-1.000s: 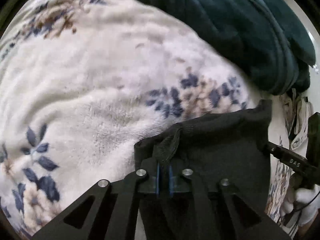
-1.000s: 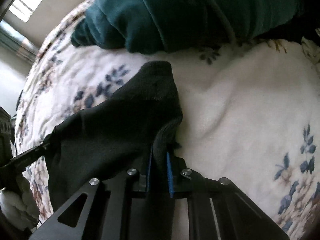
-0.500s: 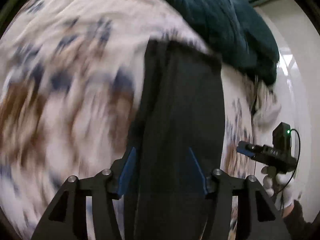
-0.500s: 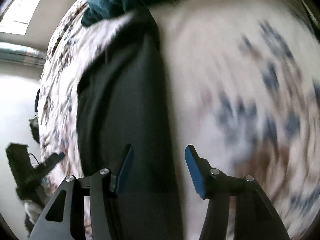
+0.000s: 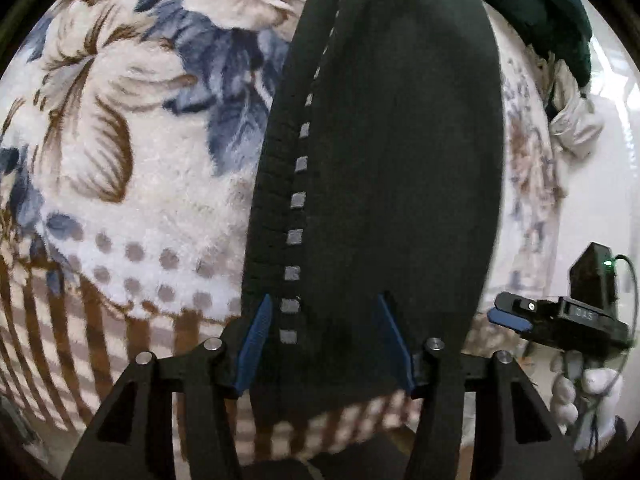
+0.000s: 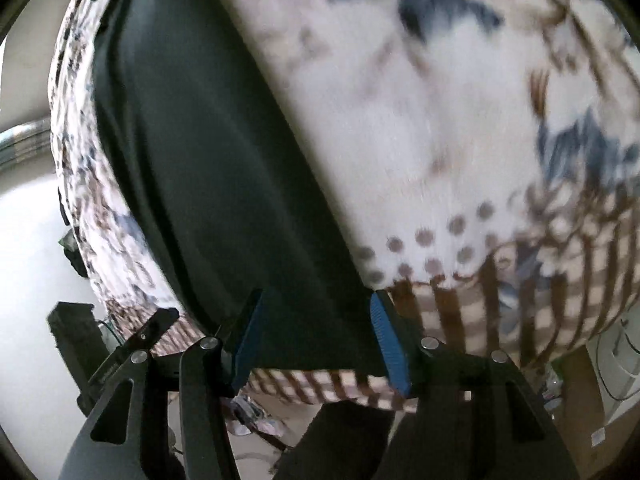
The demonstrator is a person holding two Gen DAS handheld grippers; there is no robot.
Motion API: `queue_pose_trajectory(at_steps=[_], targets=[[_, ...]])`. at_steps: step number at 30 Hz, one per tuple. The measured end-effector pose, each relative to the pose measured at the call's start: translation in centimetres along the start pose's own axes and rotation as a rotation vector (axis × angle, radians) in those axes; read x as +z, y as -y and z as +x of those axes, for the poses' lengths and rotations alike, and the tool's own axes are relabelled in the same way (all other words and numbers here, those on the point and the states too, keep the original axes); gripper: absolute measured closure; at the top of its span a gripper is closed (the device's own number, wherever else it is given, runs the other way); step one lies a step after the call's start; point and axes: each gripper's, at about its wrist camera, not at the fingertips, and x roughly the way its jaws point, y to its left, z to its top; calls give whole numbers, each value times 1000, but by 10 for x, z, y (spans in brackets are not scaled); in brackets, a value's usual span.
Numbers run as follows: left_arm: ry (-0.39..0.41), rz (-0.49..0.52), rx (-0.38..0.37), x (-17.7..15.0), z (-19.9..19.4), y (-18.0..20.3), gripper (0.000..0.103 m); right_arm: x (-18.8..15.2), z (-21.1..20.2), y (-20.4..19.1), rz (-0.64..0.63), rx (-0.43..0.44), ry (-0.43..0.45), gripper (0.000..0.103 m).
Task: Fold small clothes
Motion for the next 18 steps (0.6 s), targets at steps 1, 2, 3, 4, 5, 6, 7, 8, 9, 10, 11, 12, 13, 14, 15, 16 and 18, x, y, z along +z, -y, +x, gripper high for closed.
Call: queue_pose_trajectory(at_steps=[1,2,3,4,5,6,7,8,9,10,11,12,13,14,15,16,18], targets=[[42,19,25,-1,1,2,71,-3,7,-1,-15,-4,18,47],[70,37,56,-6,2,2,98,-4,14,-3,-27,-5,29,47],[91,47,72,-8,2,4,99,-8,21,-3,-33,2,32,48],[118,49,72,-10,-3,7,99,-12,27,-3,-30,22,39,49],[135,49,76,-15,-6,6,99,-11,31,-6,-27,34,45,59],[154,45,82,-18,-13,6,99,-16,35,-8,-27,47,52,71],[173,38,85,-21,-22,6,99,-18,37,-10,-28,47,57,76],[183,32,84,-24,-28,5,99,-21,39,-14,-38,42,65,84],[189,26,80,-26,-35,3,99,-27,40,-17,-57,33,81,90],[190,25,85,-27,-40,1,99,-24,37,-23,-61,36,89,92],[194,26,97,-28,-41,-4,99,-27,37,-26,-72,42,98,94],[189,28,107,-29,-38,-8,99,-33,37,-30,-91,30,108,95],[175,25,131,-27,-33,-14,99,-36,37,-32,-103,22,114,95],[171,19,147,-28,-22,-17,99,-38,36,-31,-110,10,115,95],[158,10,141,-27,-19,-25,99,-39,39,-32,-112,2,110,95],[140,-2,133,-25,-14,-29,99,-39,39,-28,-105,0,99,95],[119,-21,102,-20,-9,-31,97,-38,43,-30,-87,15,72,93]])
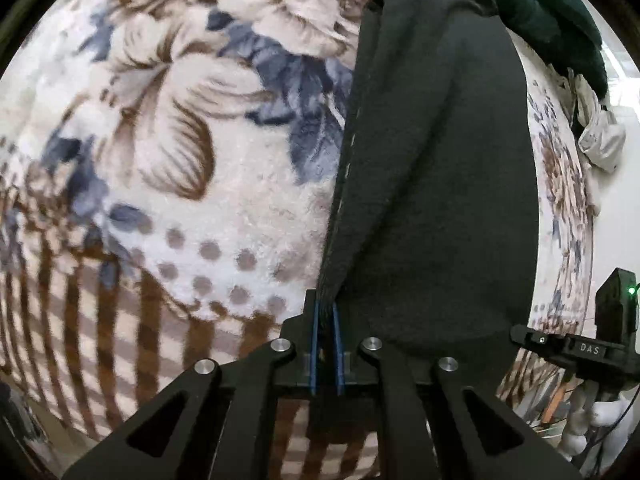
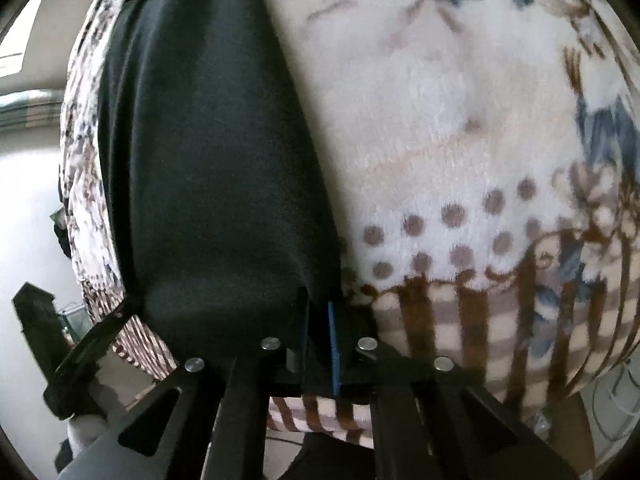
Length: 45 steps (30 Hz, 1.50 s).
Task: Fold small clothes
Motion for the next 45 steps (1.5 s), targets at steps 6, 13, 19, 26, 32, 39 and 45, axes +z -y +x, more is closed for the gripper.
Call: queue_pose_trajectory(at_steps=[6,13,19,26,32,39,45], targets=[[-20,-91,-43,-19,0,-1,61,-1,-1,0,21,88,-50,46],[-44,-57,-11,-52,22,6,97,-26,43,25,158,163,-139,92],[-10,-29,30,-60,19,4,97,-43,29,14,116,157,-88,96],[-9,-40,-2,-52,22,8,69,-27,17,7,-6,82,-48,61],[47,-101,-123,-52,37,-2,47,-13,39,37,77,220,-56,53],[106,-96,-161,-62,17,8,97,-16,30,43,125,311,0,92],[179,-139,-252,-56,-42,17,97,-26,-18,17,73,417,55,93]])
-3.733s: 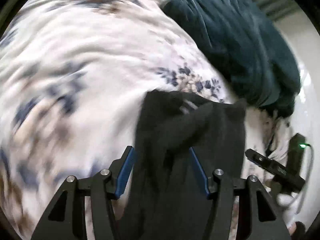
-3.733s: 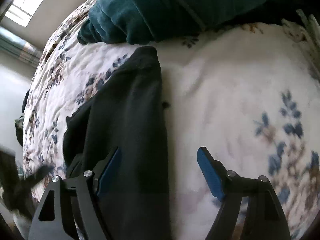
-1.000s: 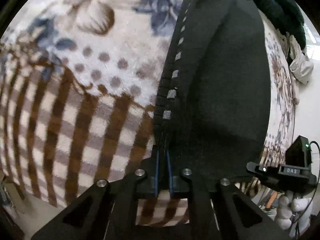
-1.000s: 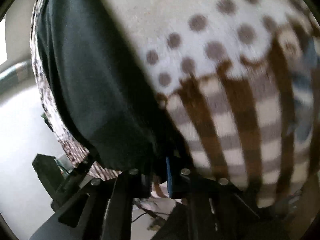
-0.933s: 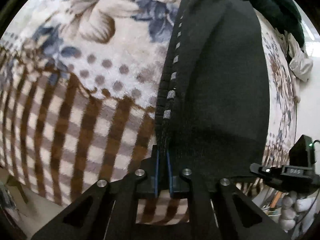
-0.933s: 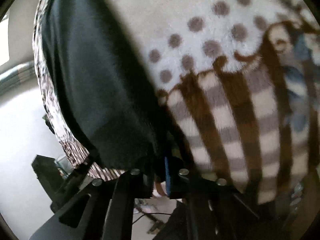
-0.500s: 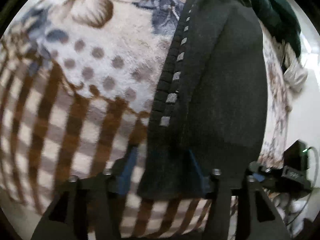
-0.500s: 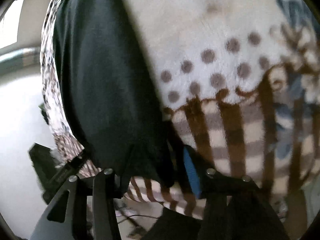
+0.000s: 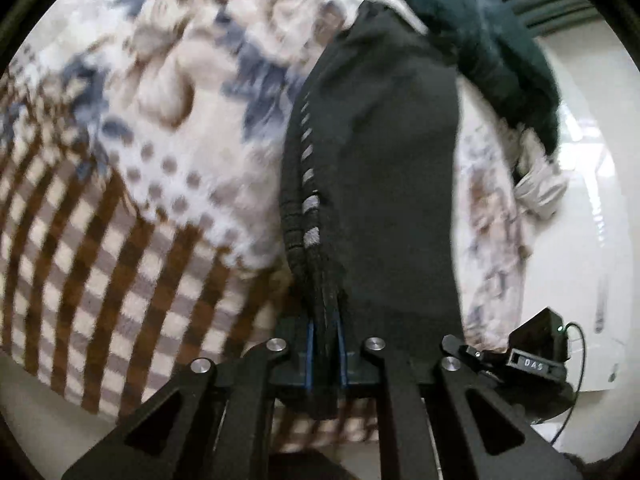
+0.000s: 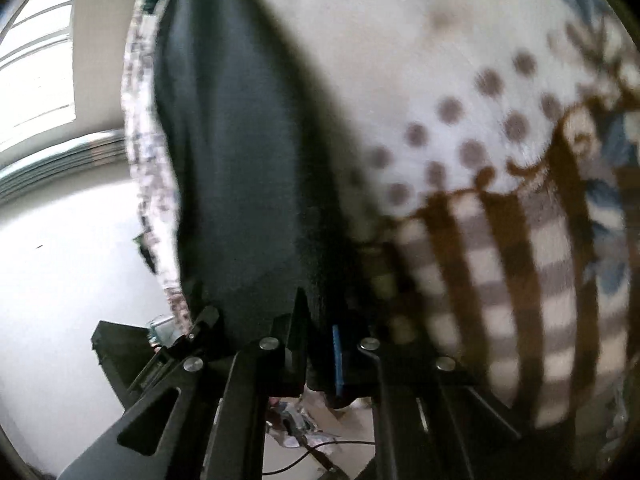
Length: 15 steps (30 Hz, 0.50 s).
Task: Fold small clothes
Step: 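Lift the folded sweater end with both tools toward the collar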
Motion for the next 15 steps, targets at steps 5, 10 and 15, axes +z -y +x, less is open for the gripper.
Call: queue_pose_trajectory(at_steps=[5,10,15], targets=[[95,-2,-100,41,-44,36,97,11,-41,-51,-51,100,72,94],[191,55,-196,111,-53,85,97,64,-73,-118,-128,153,171,94],[253,56,-256,206,-18,111,97,167,-88,-177,-195,144,299,94]])
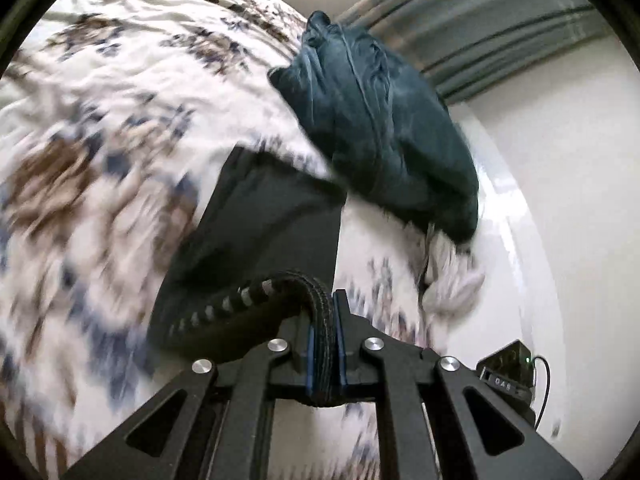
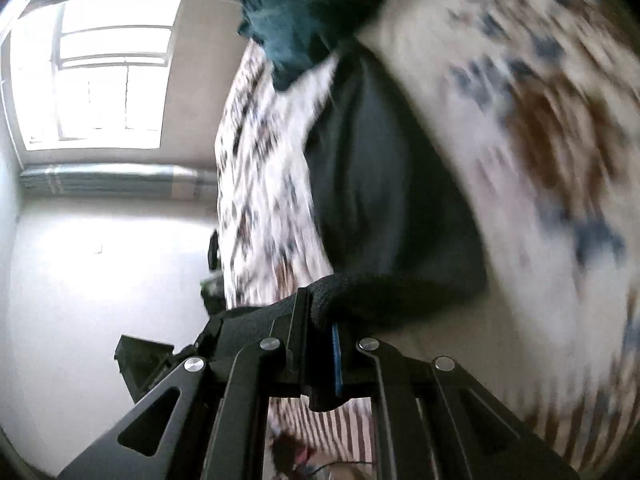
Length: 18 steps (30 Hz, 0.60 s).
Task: Fold small clothes
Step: 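Lift the folded sweater end with both tools toward the collar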
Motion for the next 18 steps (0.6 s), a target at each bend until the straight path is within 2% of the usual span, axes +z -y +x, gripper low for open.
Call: queue_pose_trajectory(at_steps=[4,8,12,13,14,15,16,17,18], targets=[[17,-56,-43,70,64,-16,97,86,42,-15,-17,-31,59,94],[2,-93,-27,131,132,-38,97,176,102,-16,-12,-100,93,94],[-112,-195,-19,179,211,-75,93,243,164,3,32,-148,75,94],[-133,-227,-21,185,222,-84,85,254,177,13,51,-141,52,92],[-148,-271,-25,192,230,-95,72,268,190,23,73,-115,28,90],[-144,-300,-40,197,230,-104,65,274,192,30,81,-94,33,90],[-116,-304,-75,201,225,-108,54,274,189,33,77,-74,40,82],[-95,-295,-83,202,219,-109,48,275,183,35,55,-48,57,63],[-83,-272,-74,202,213,-110,48,273,177,36,38,-50,66,44]])
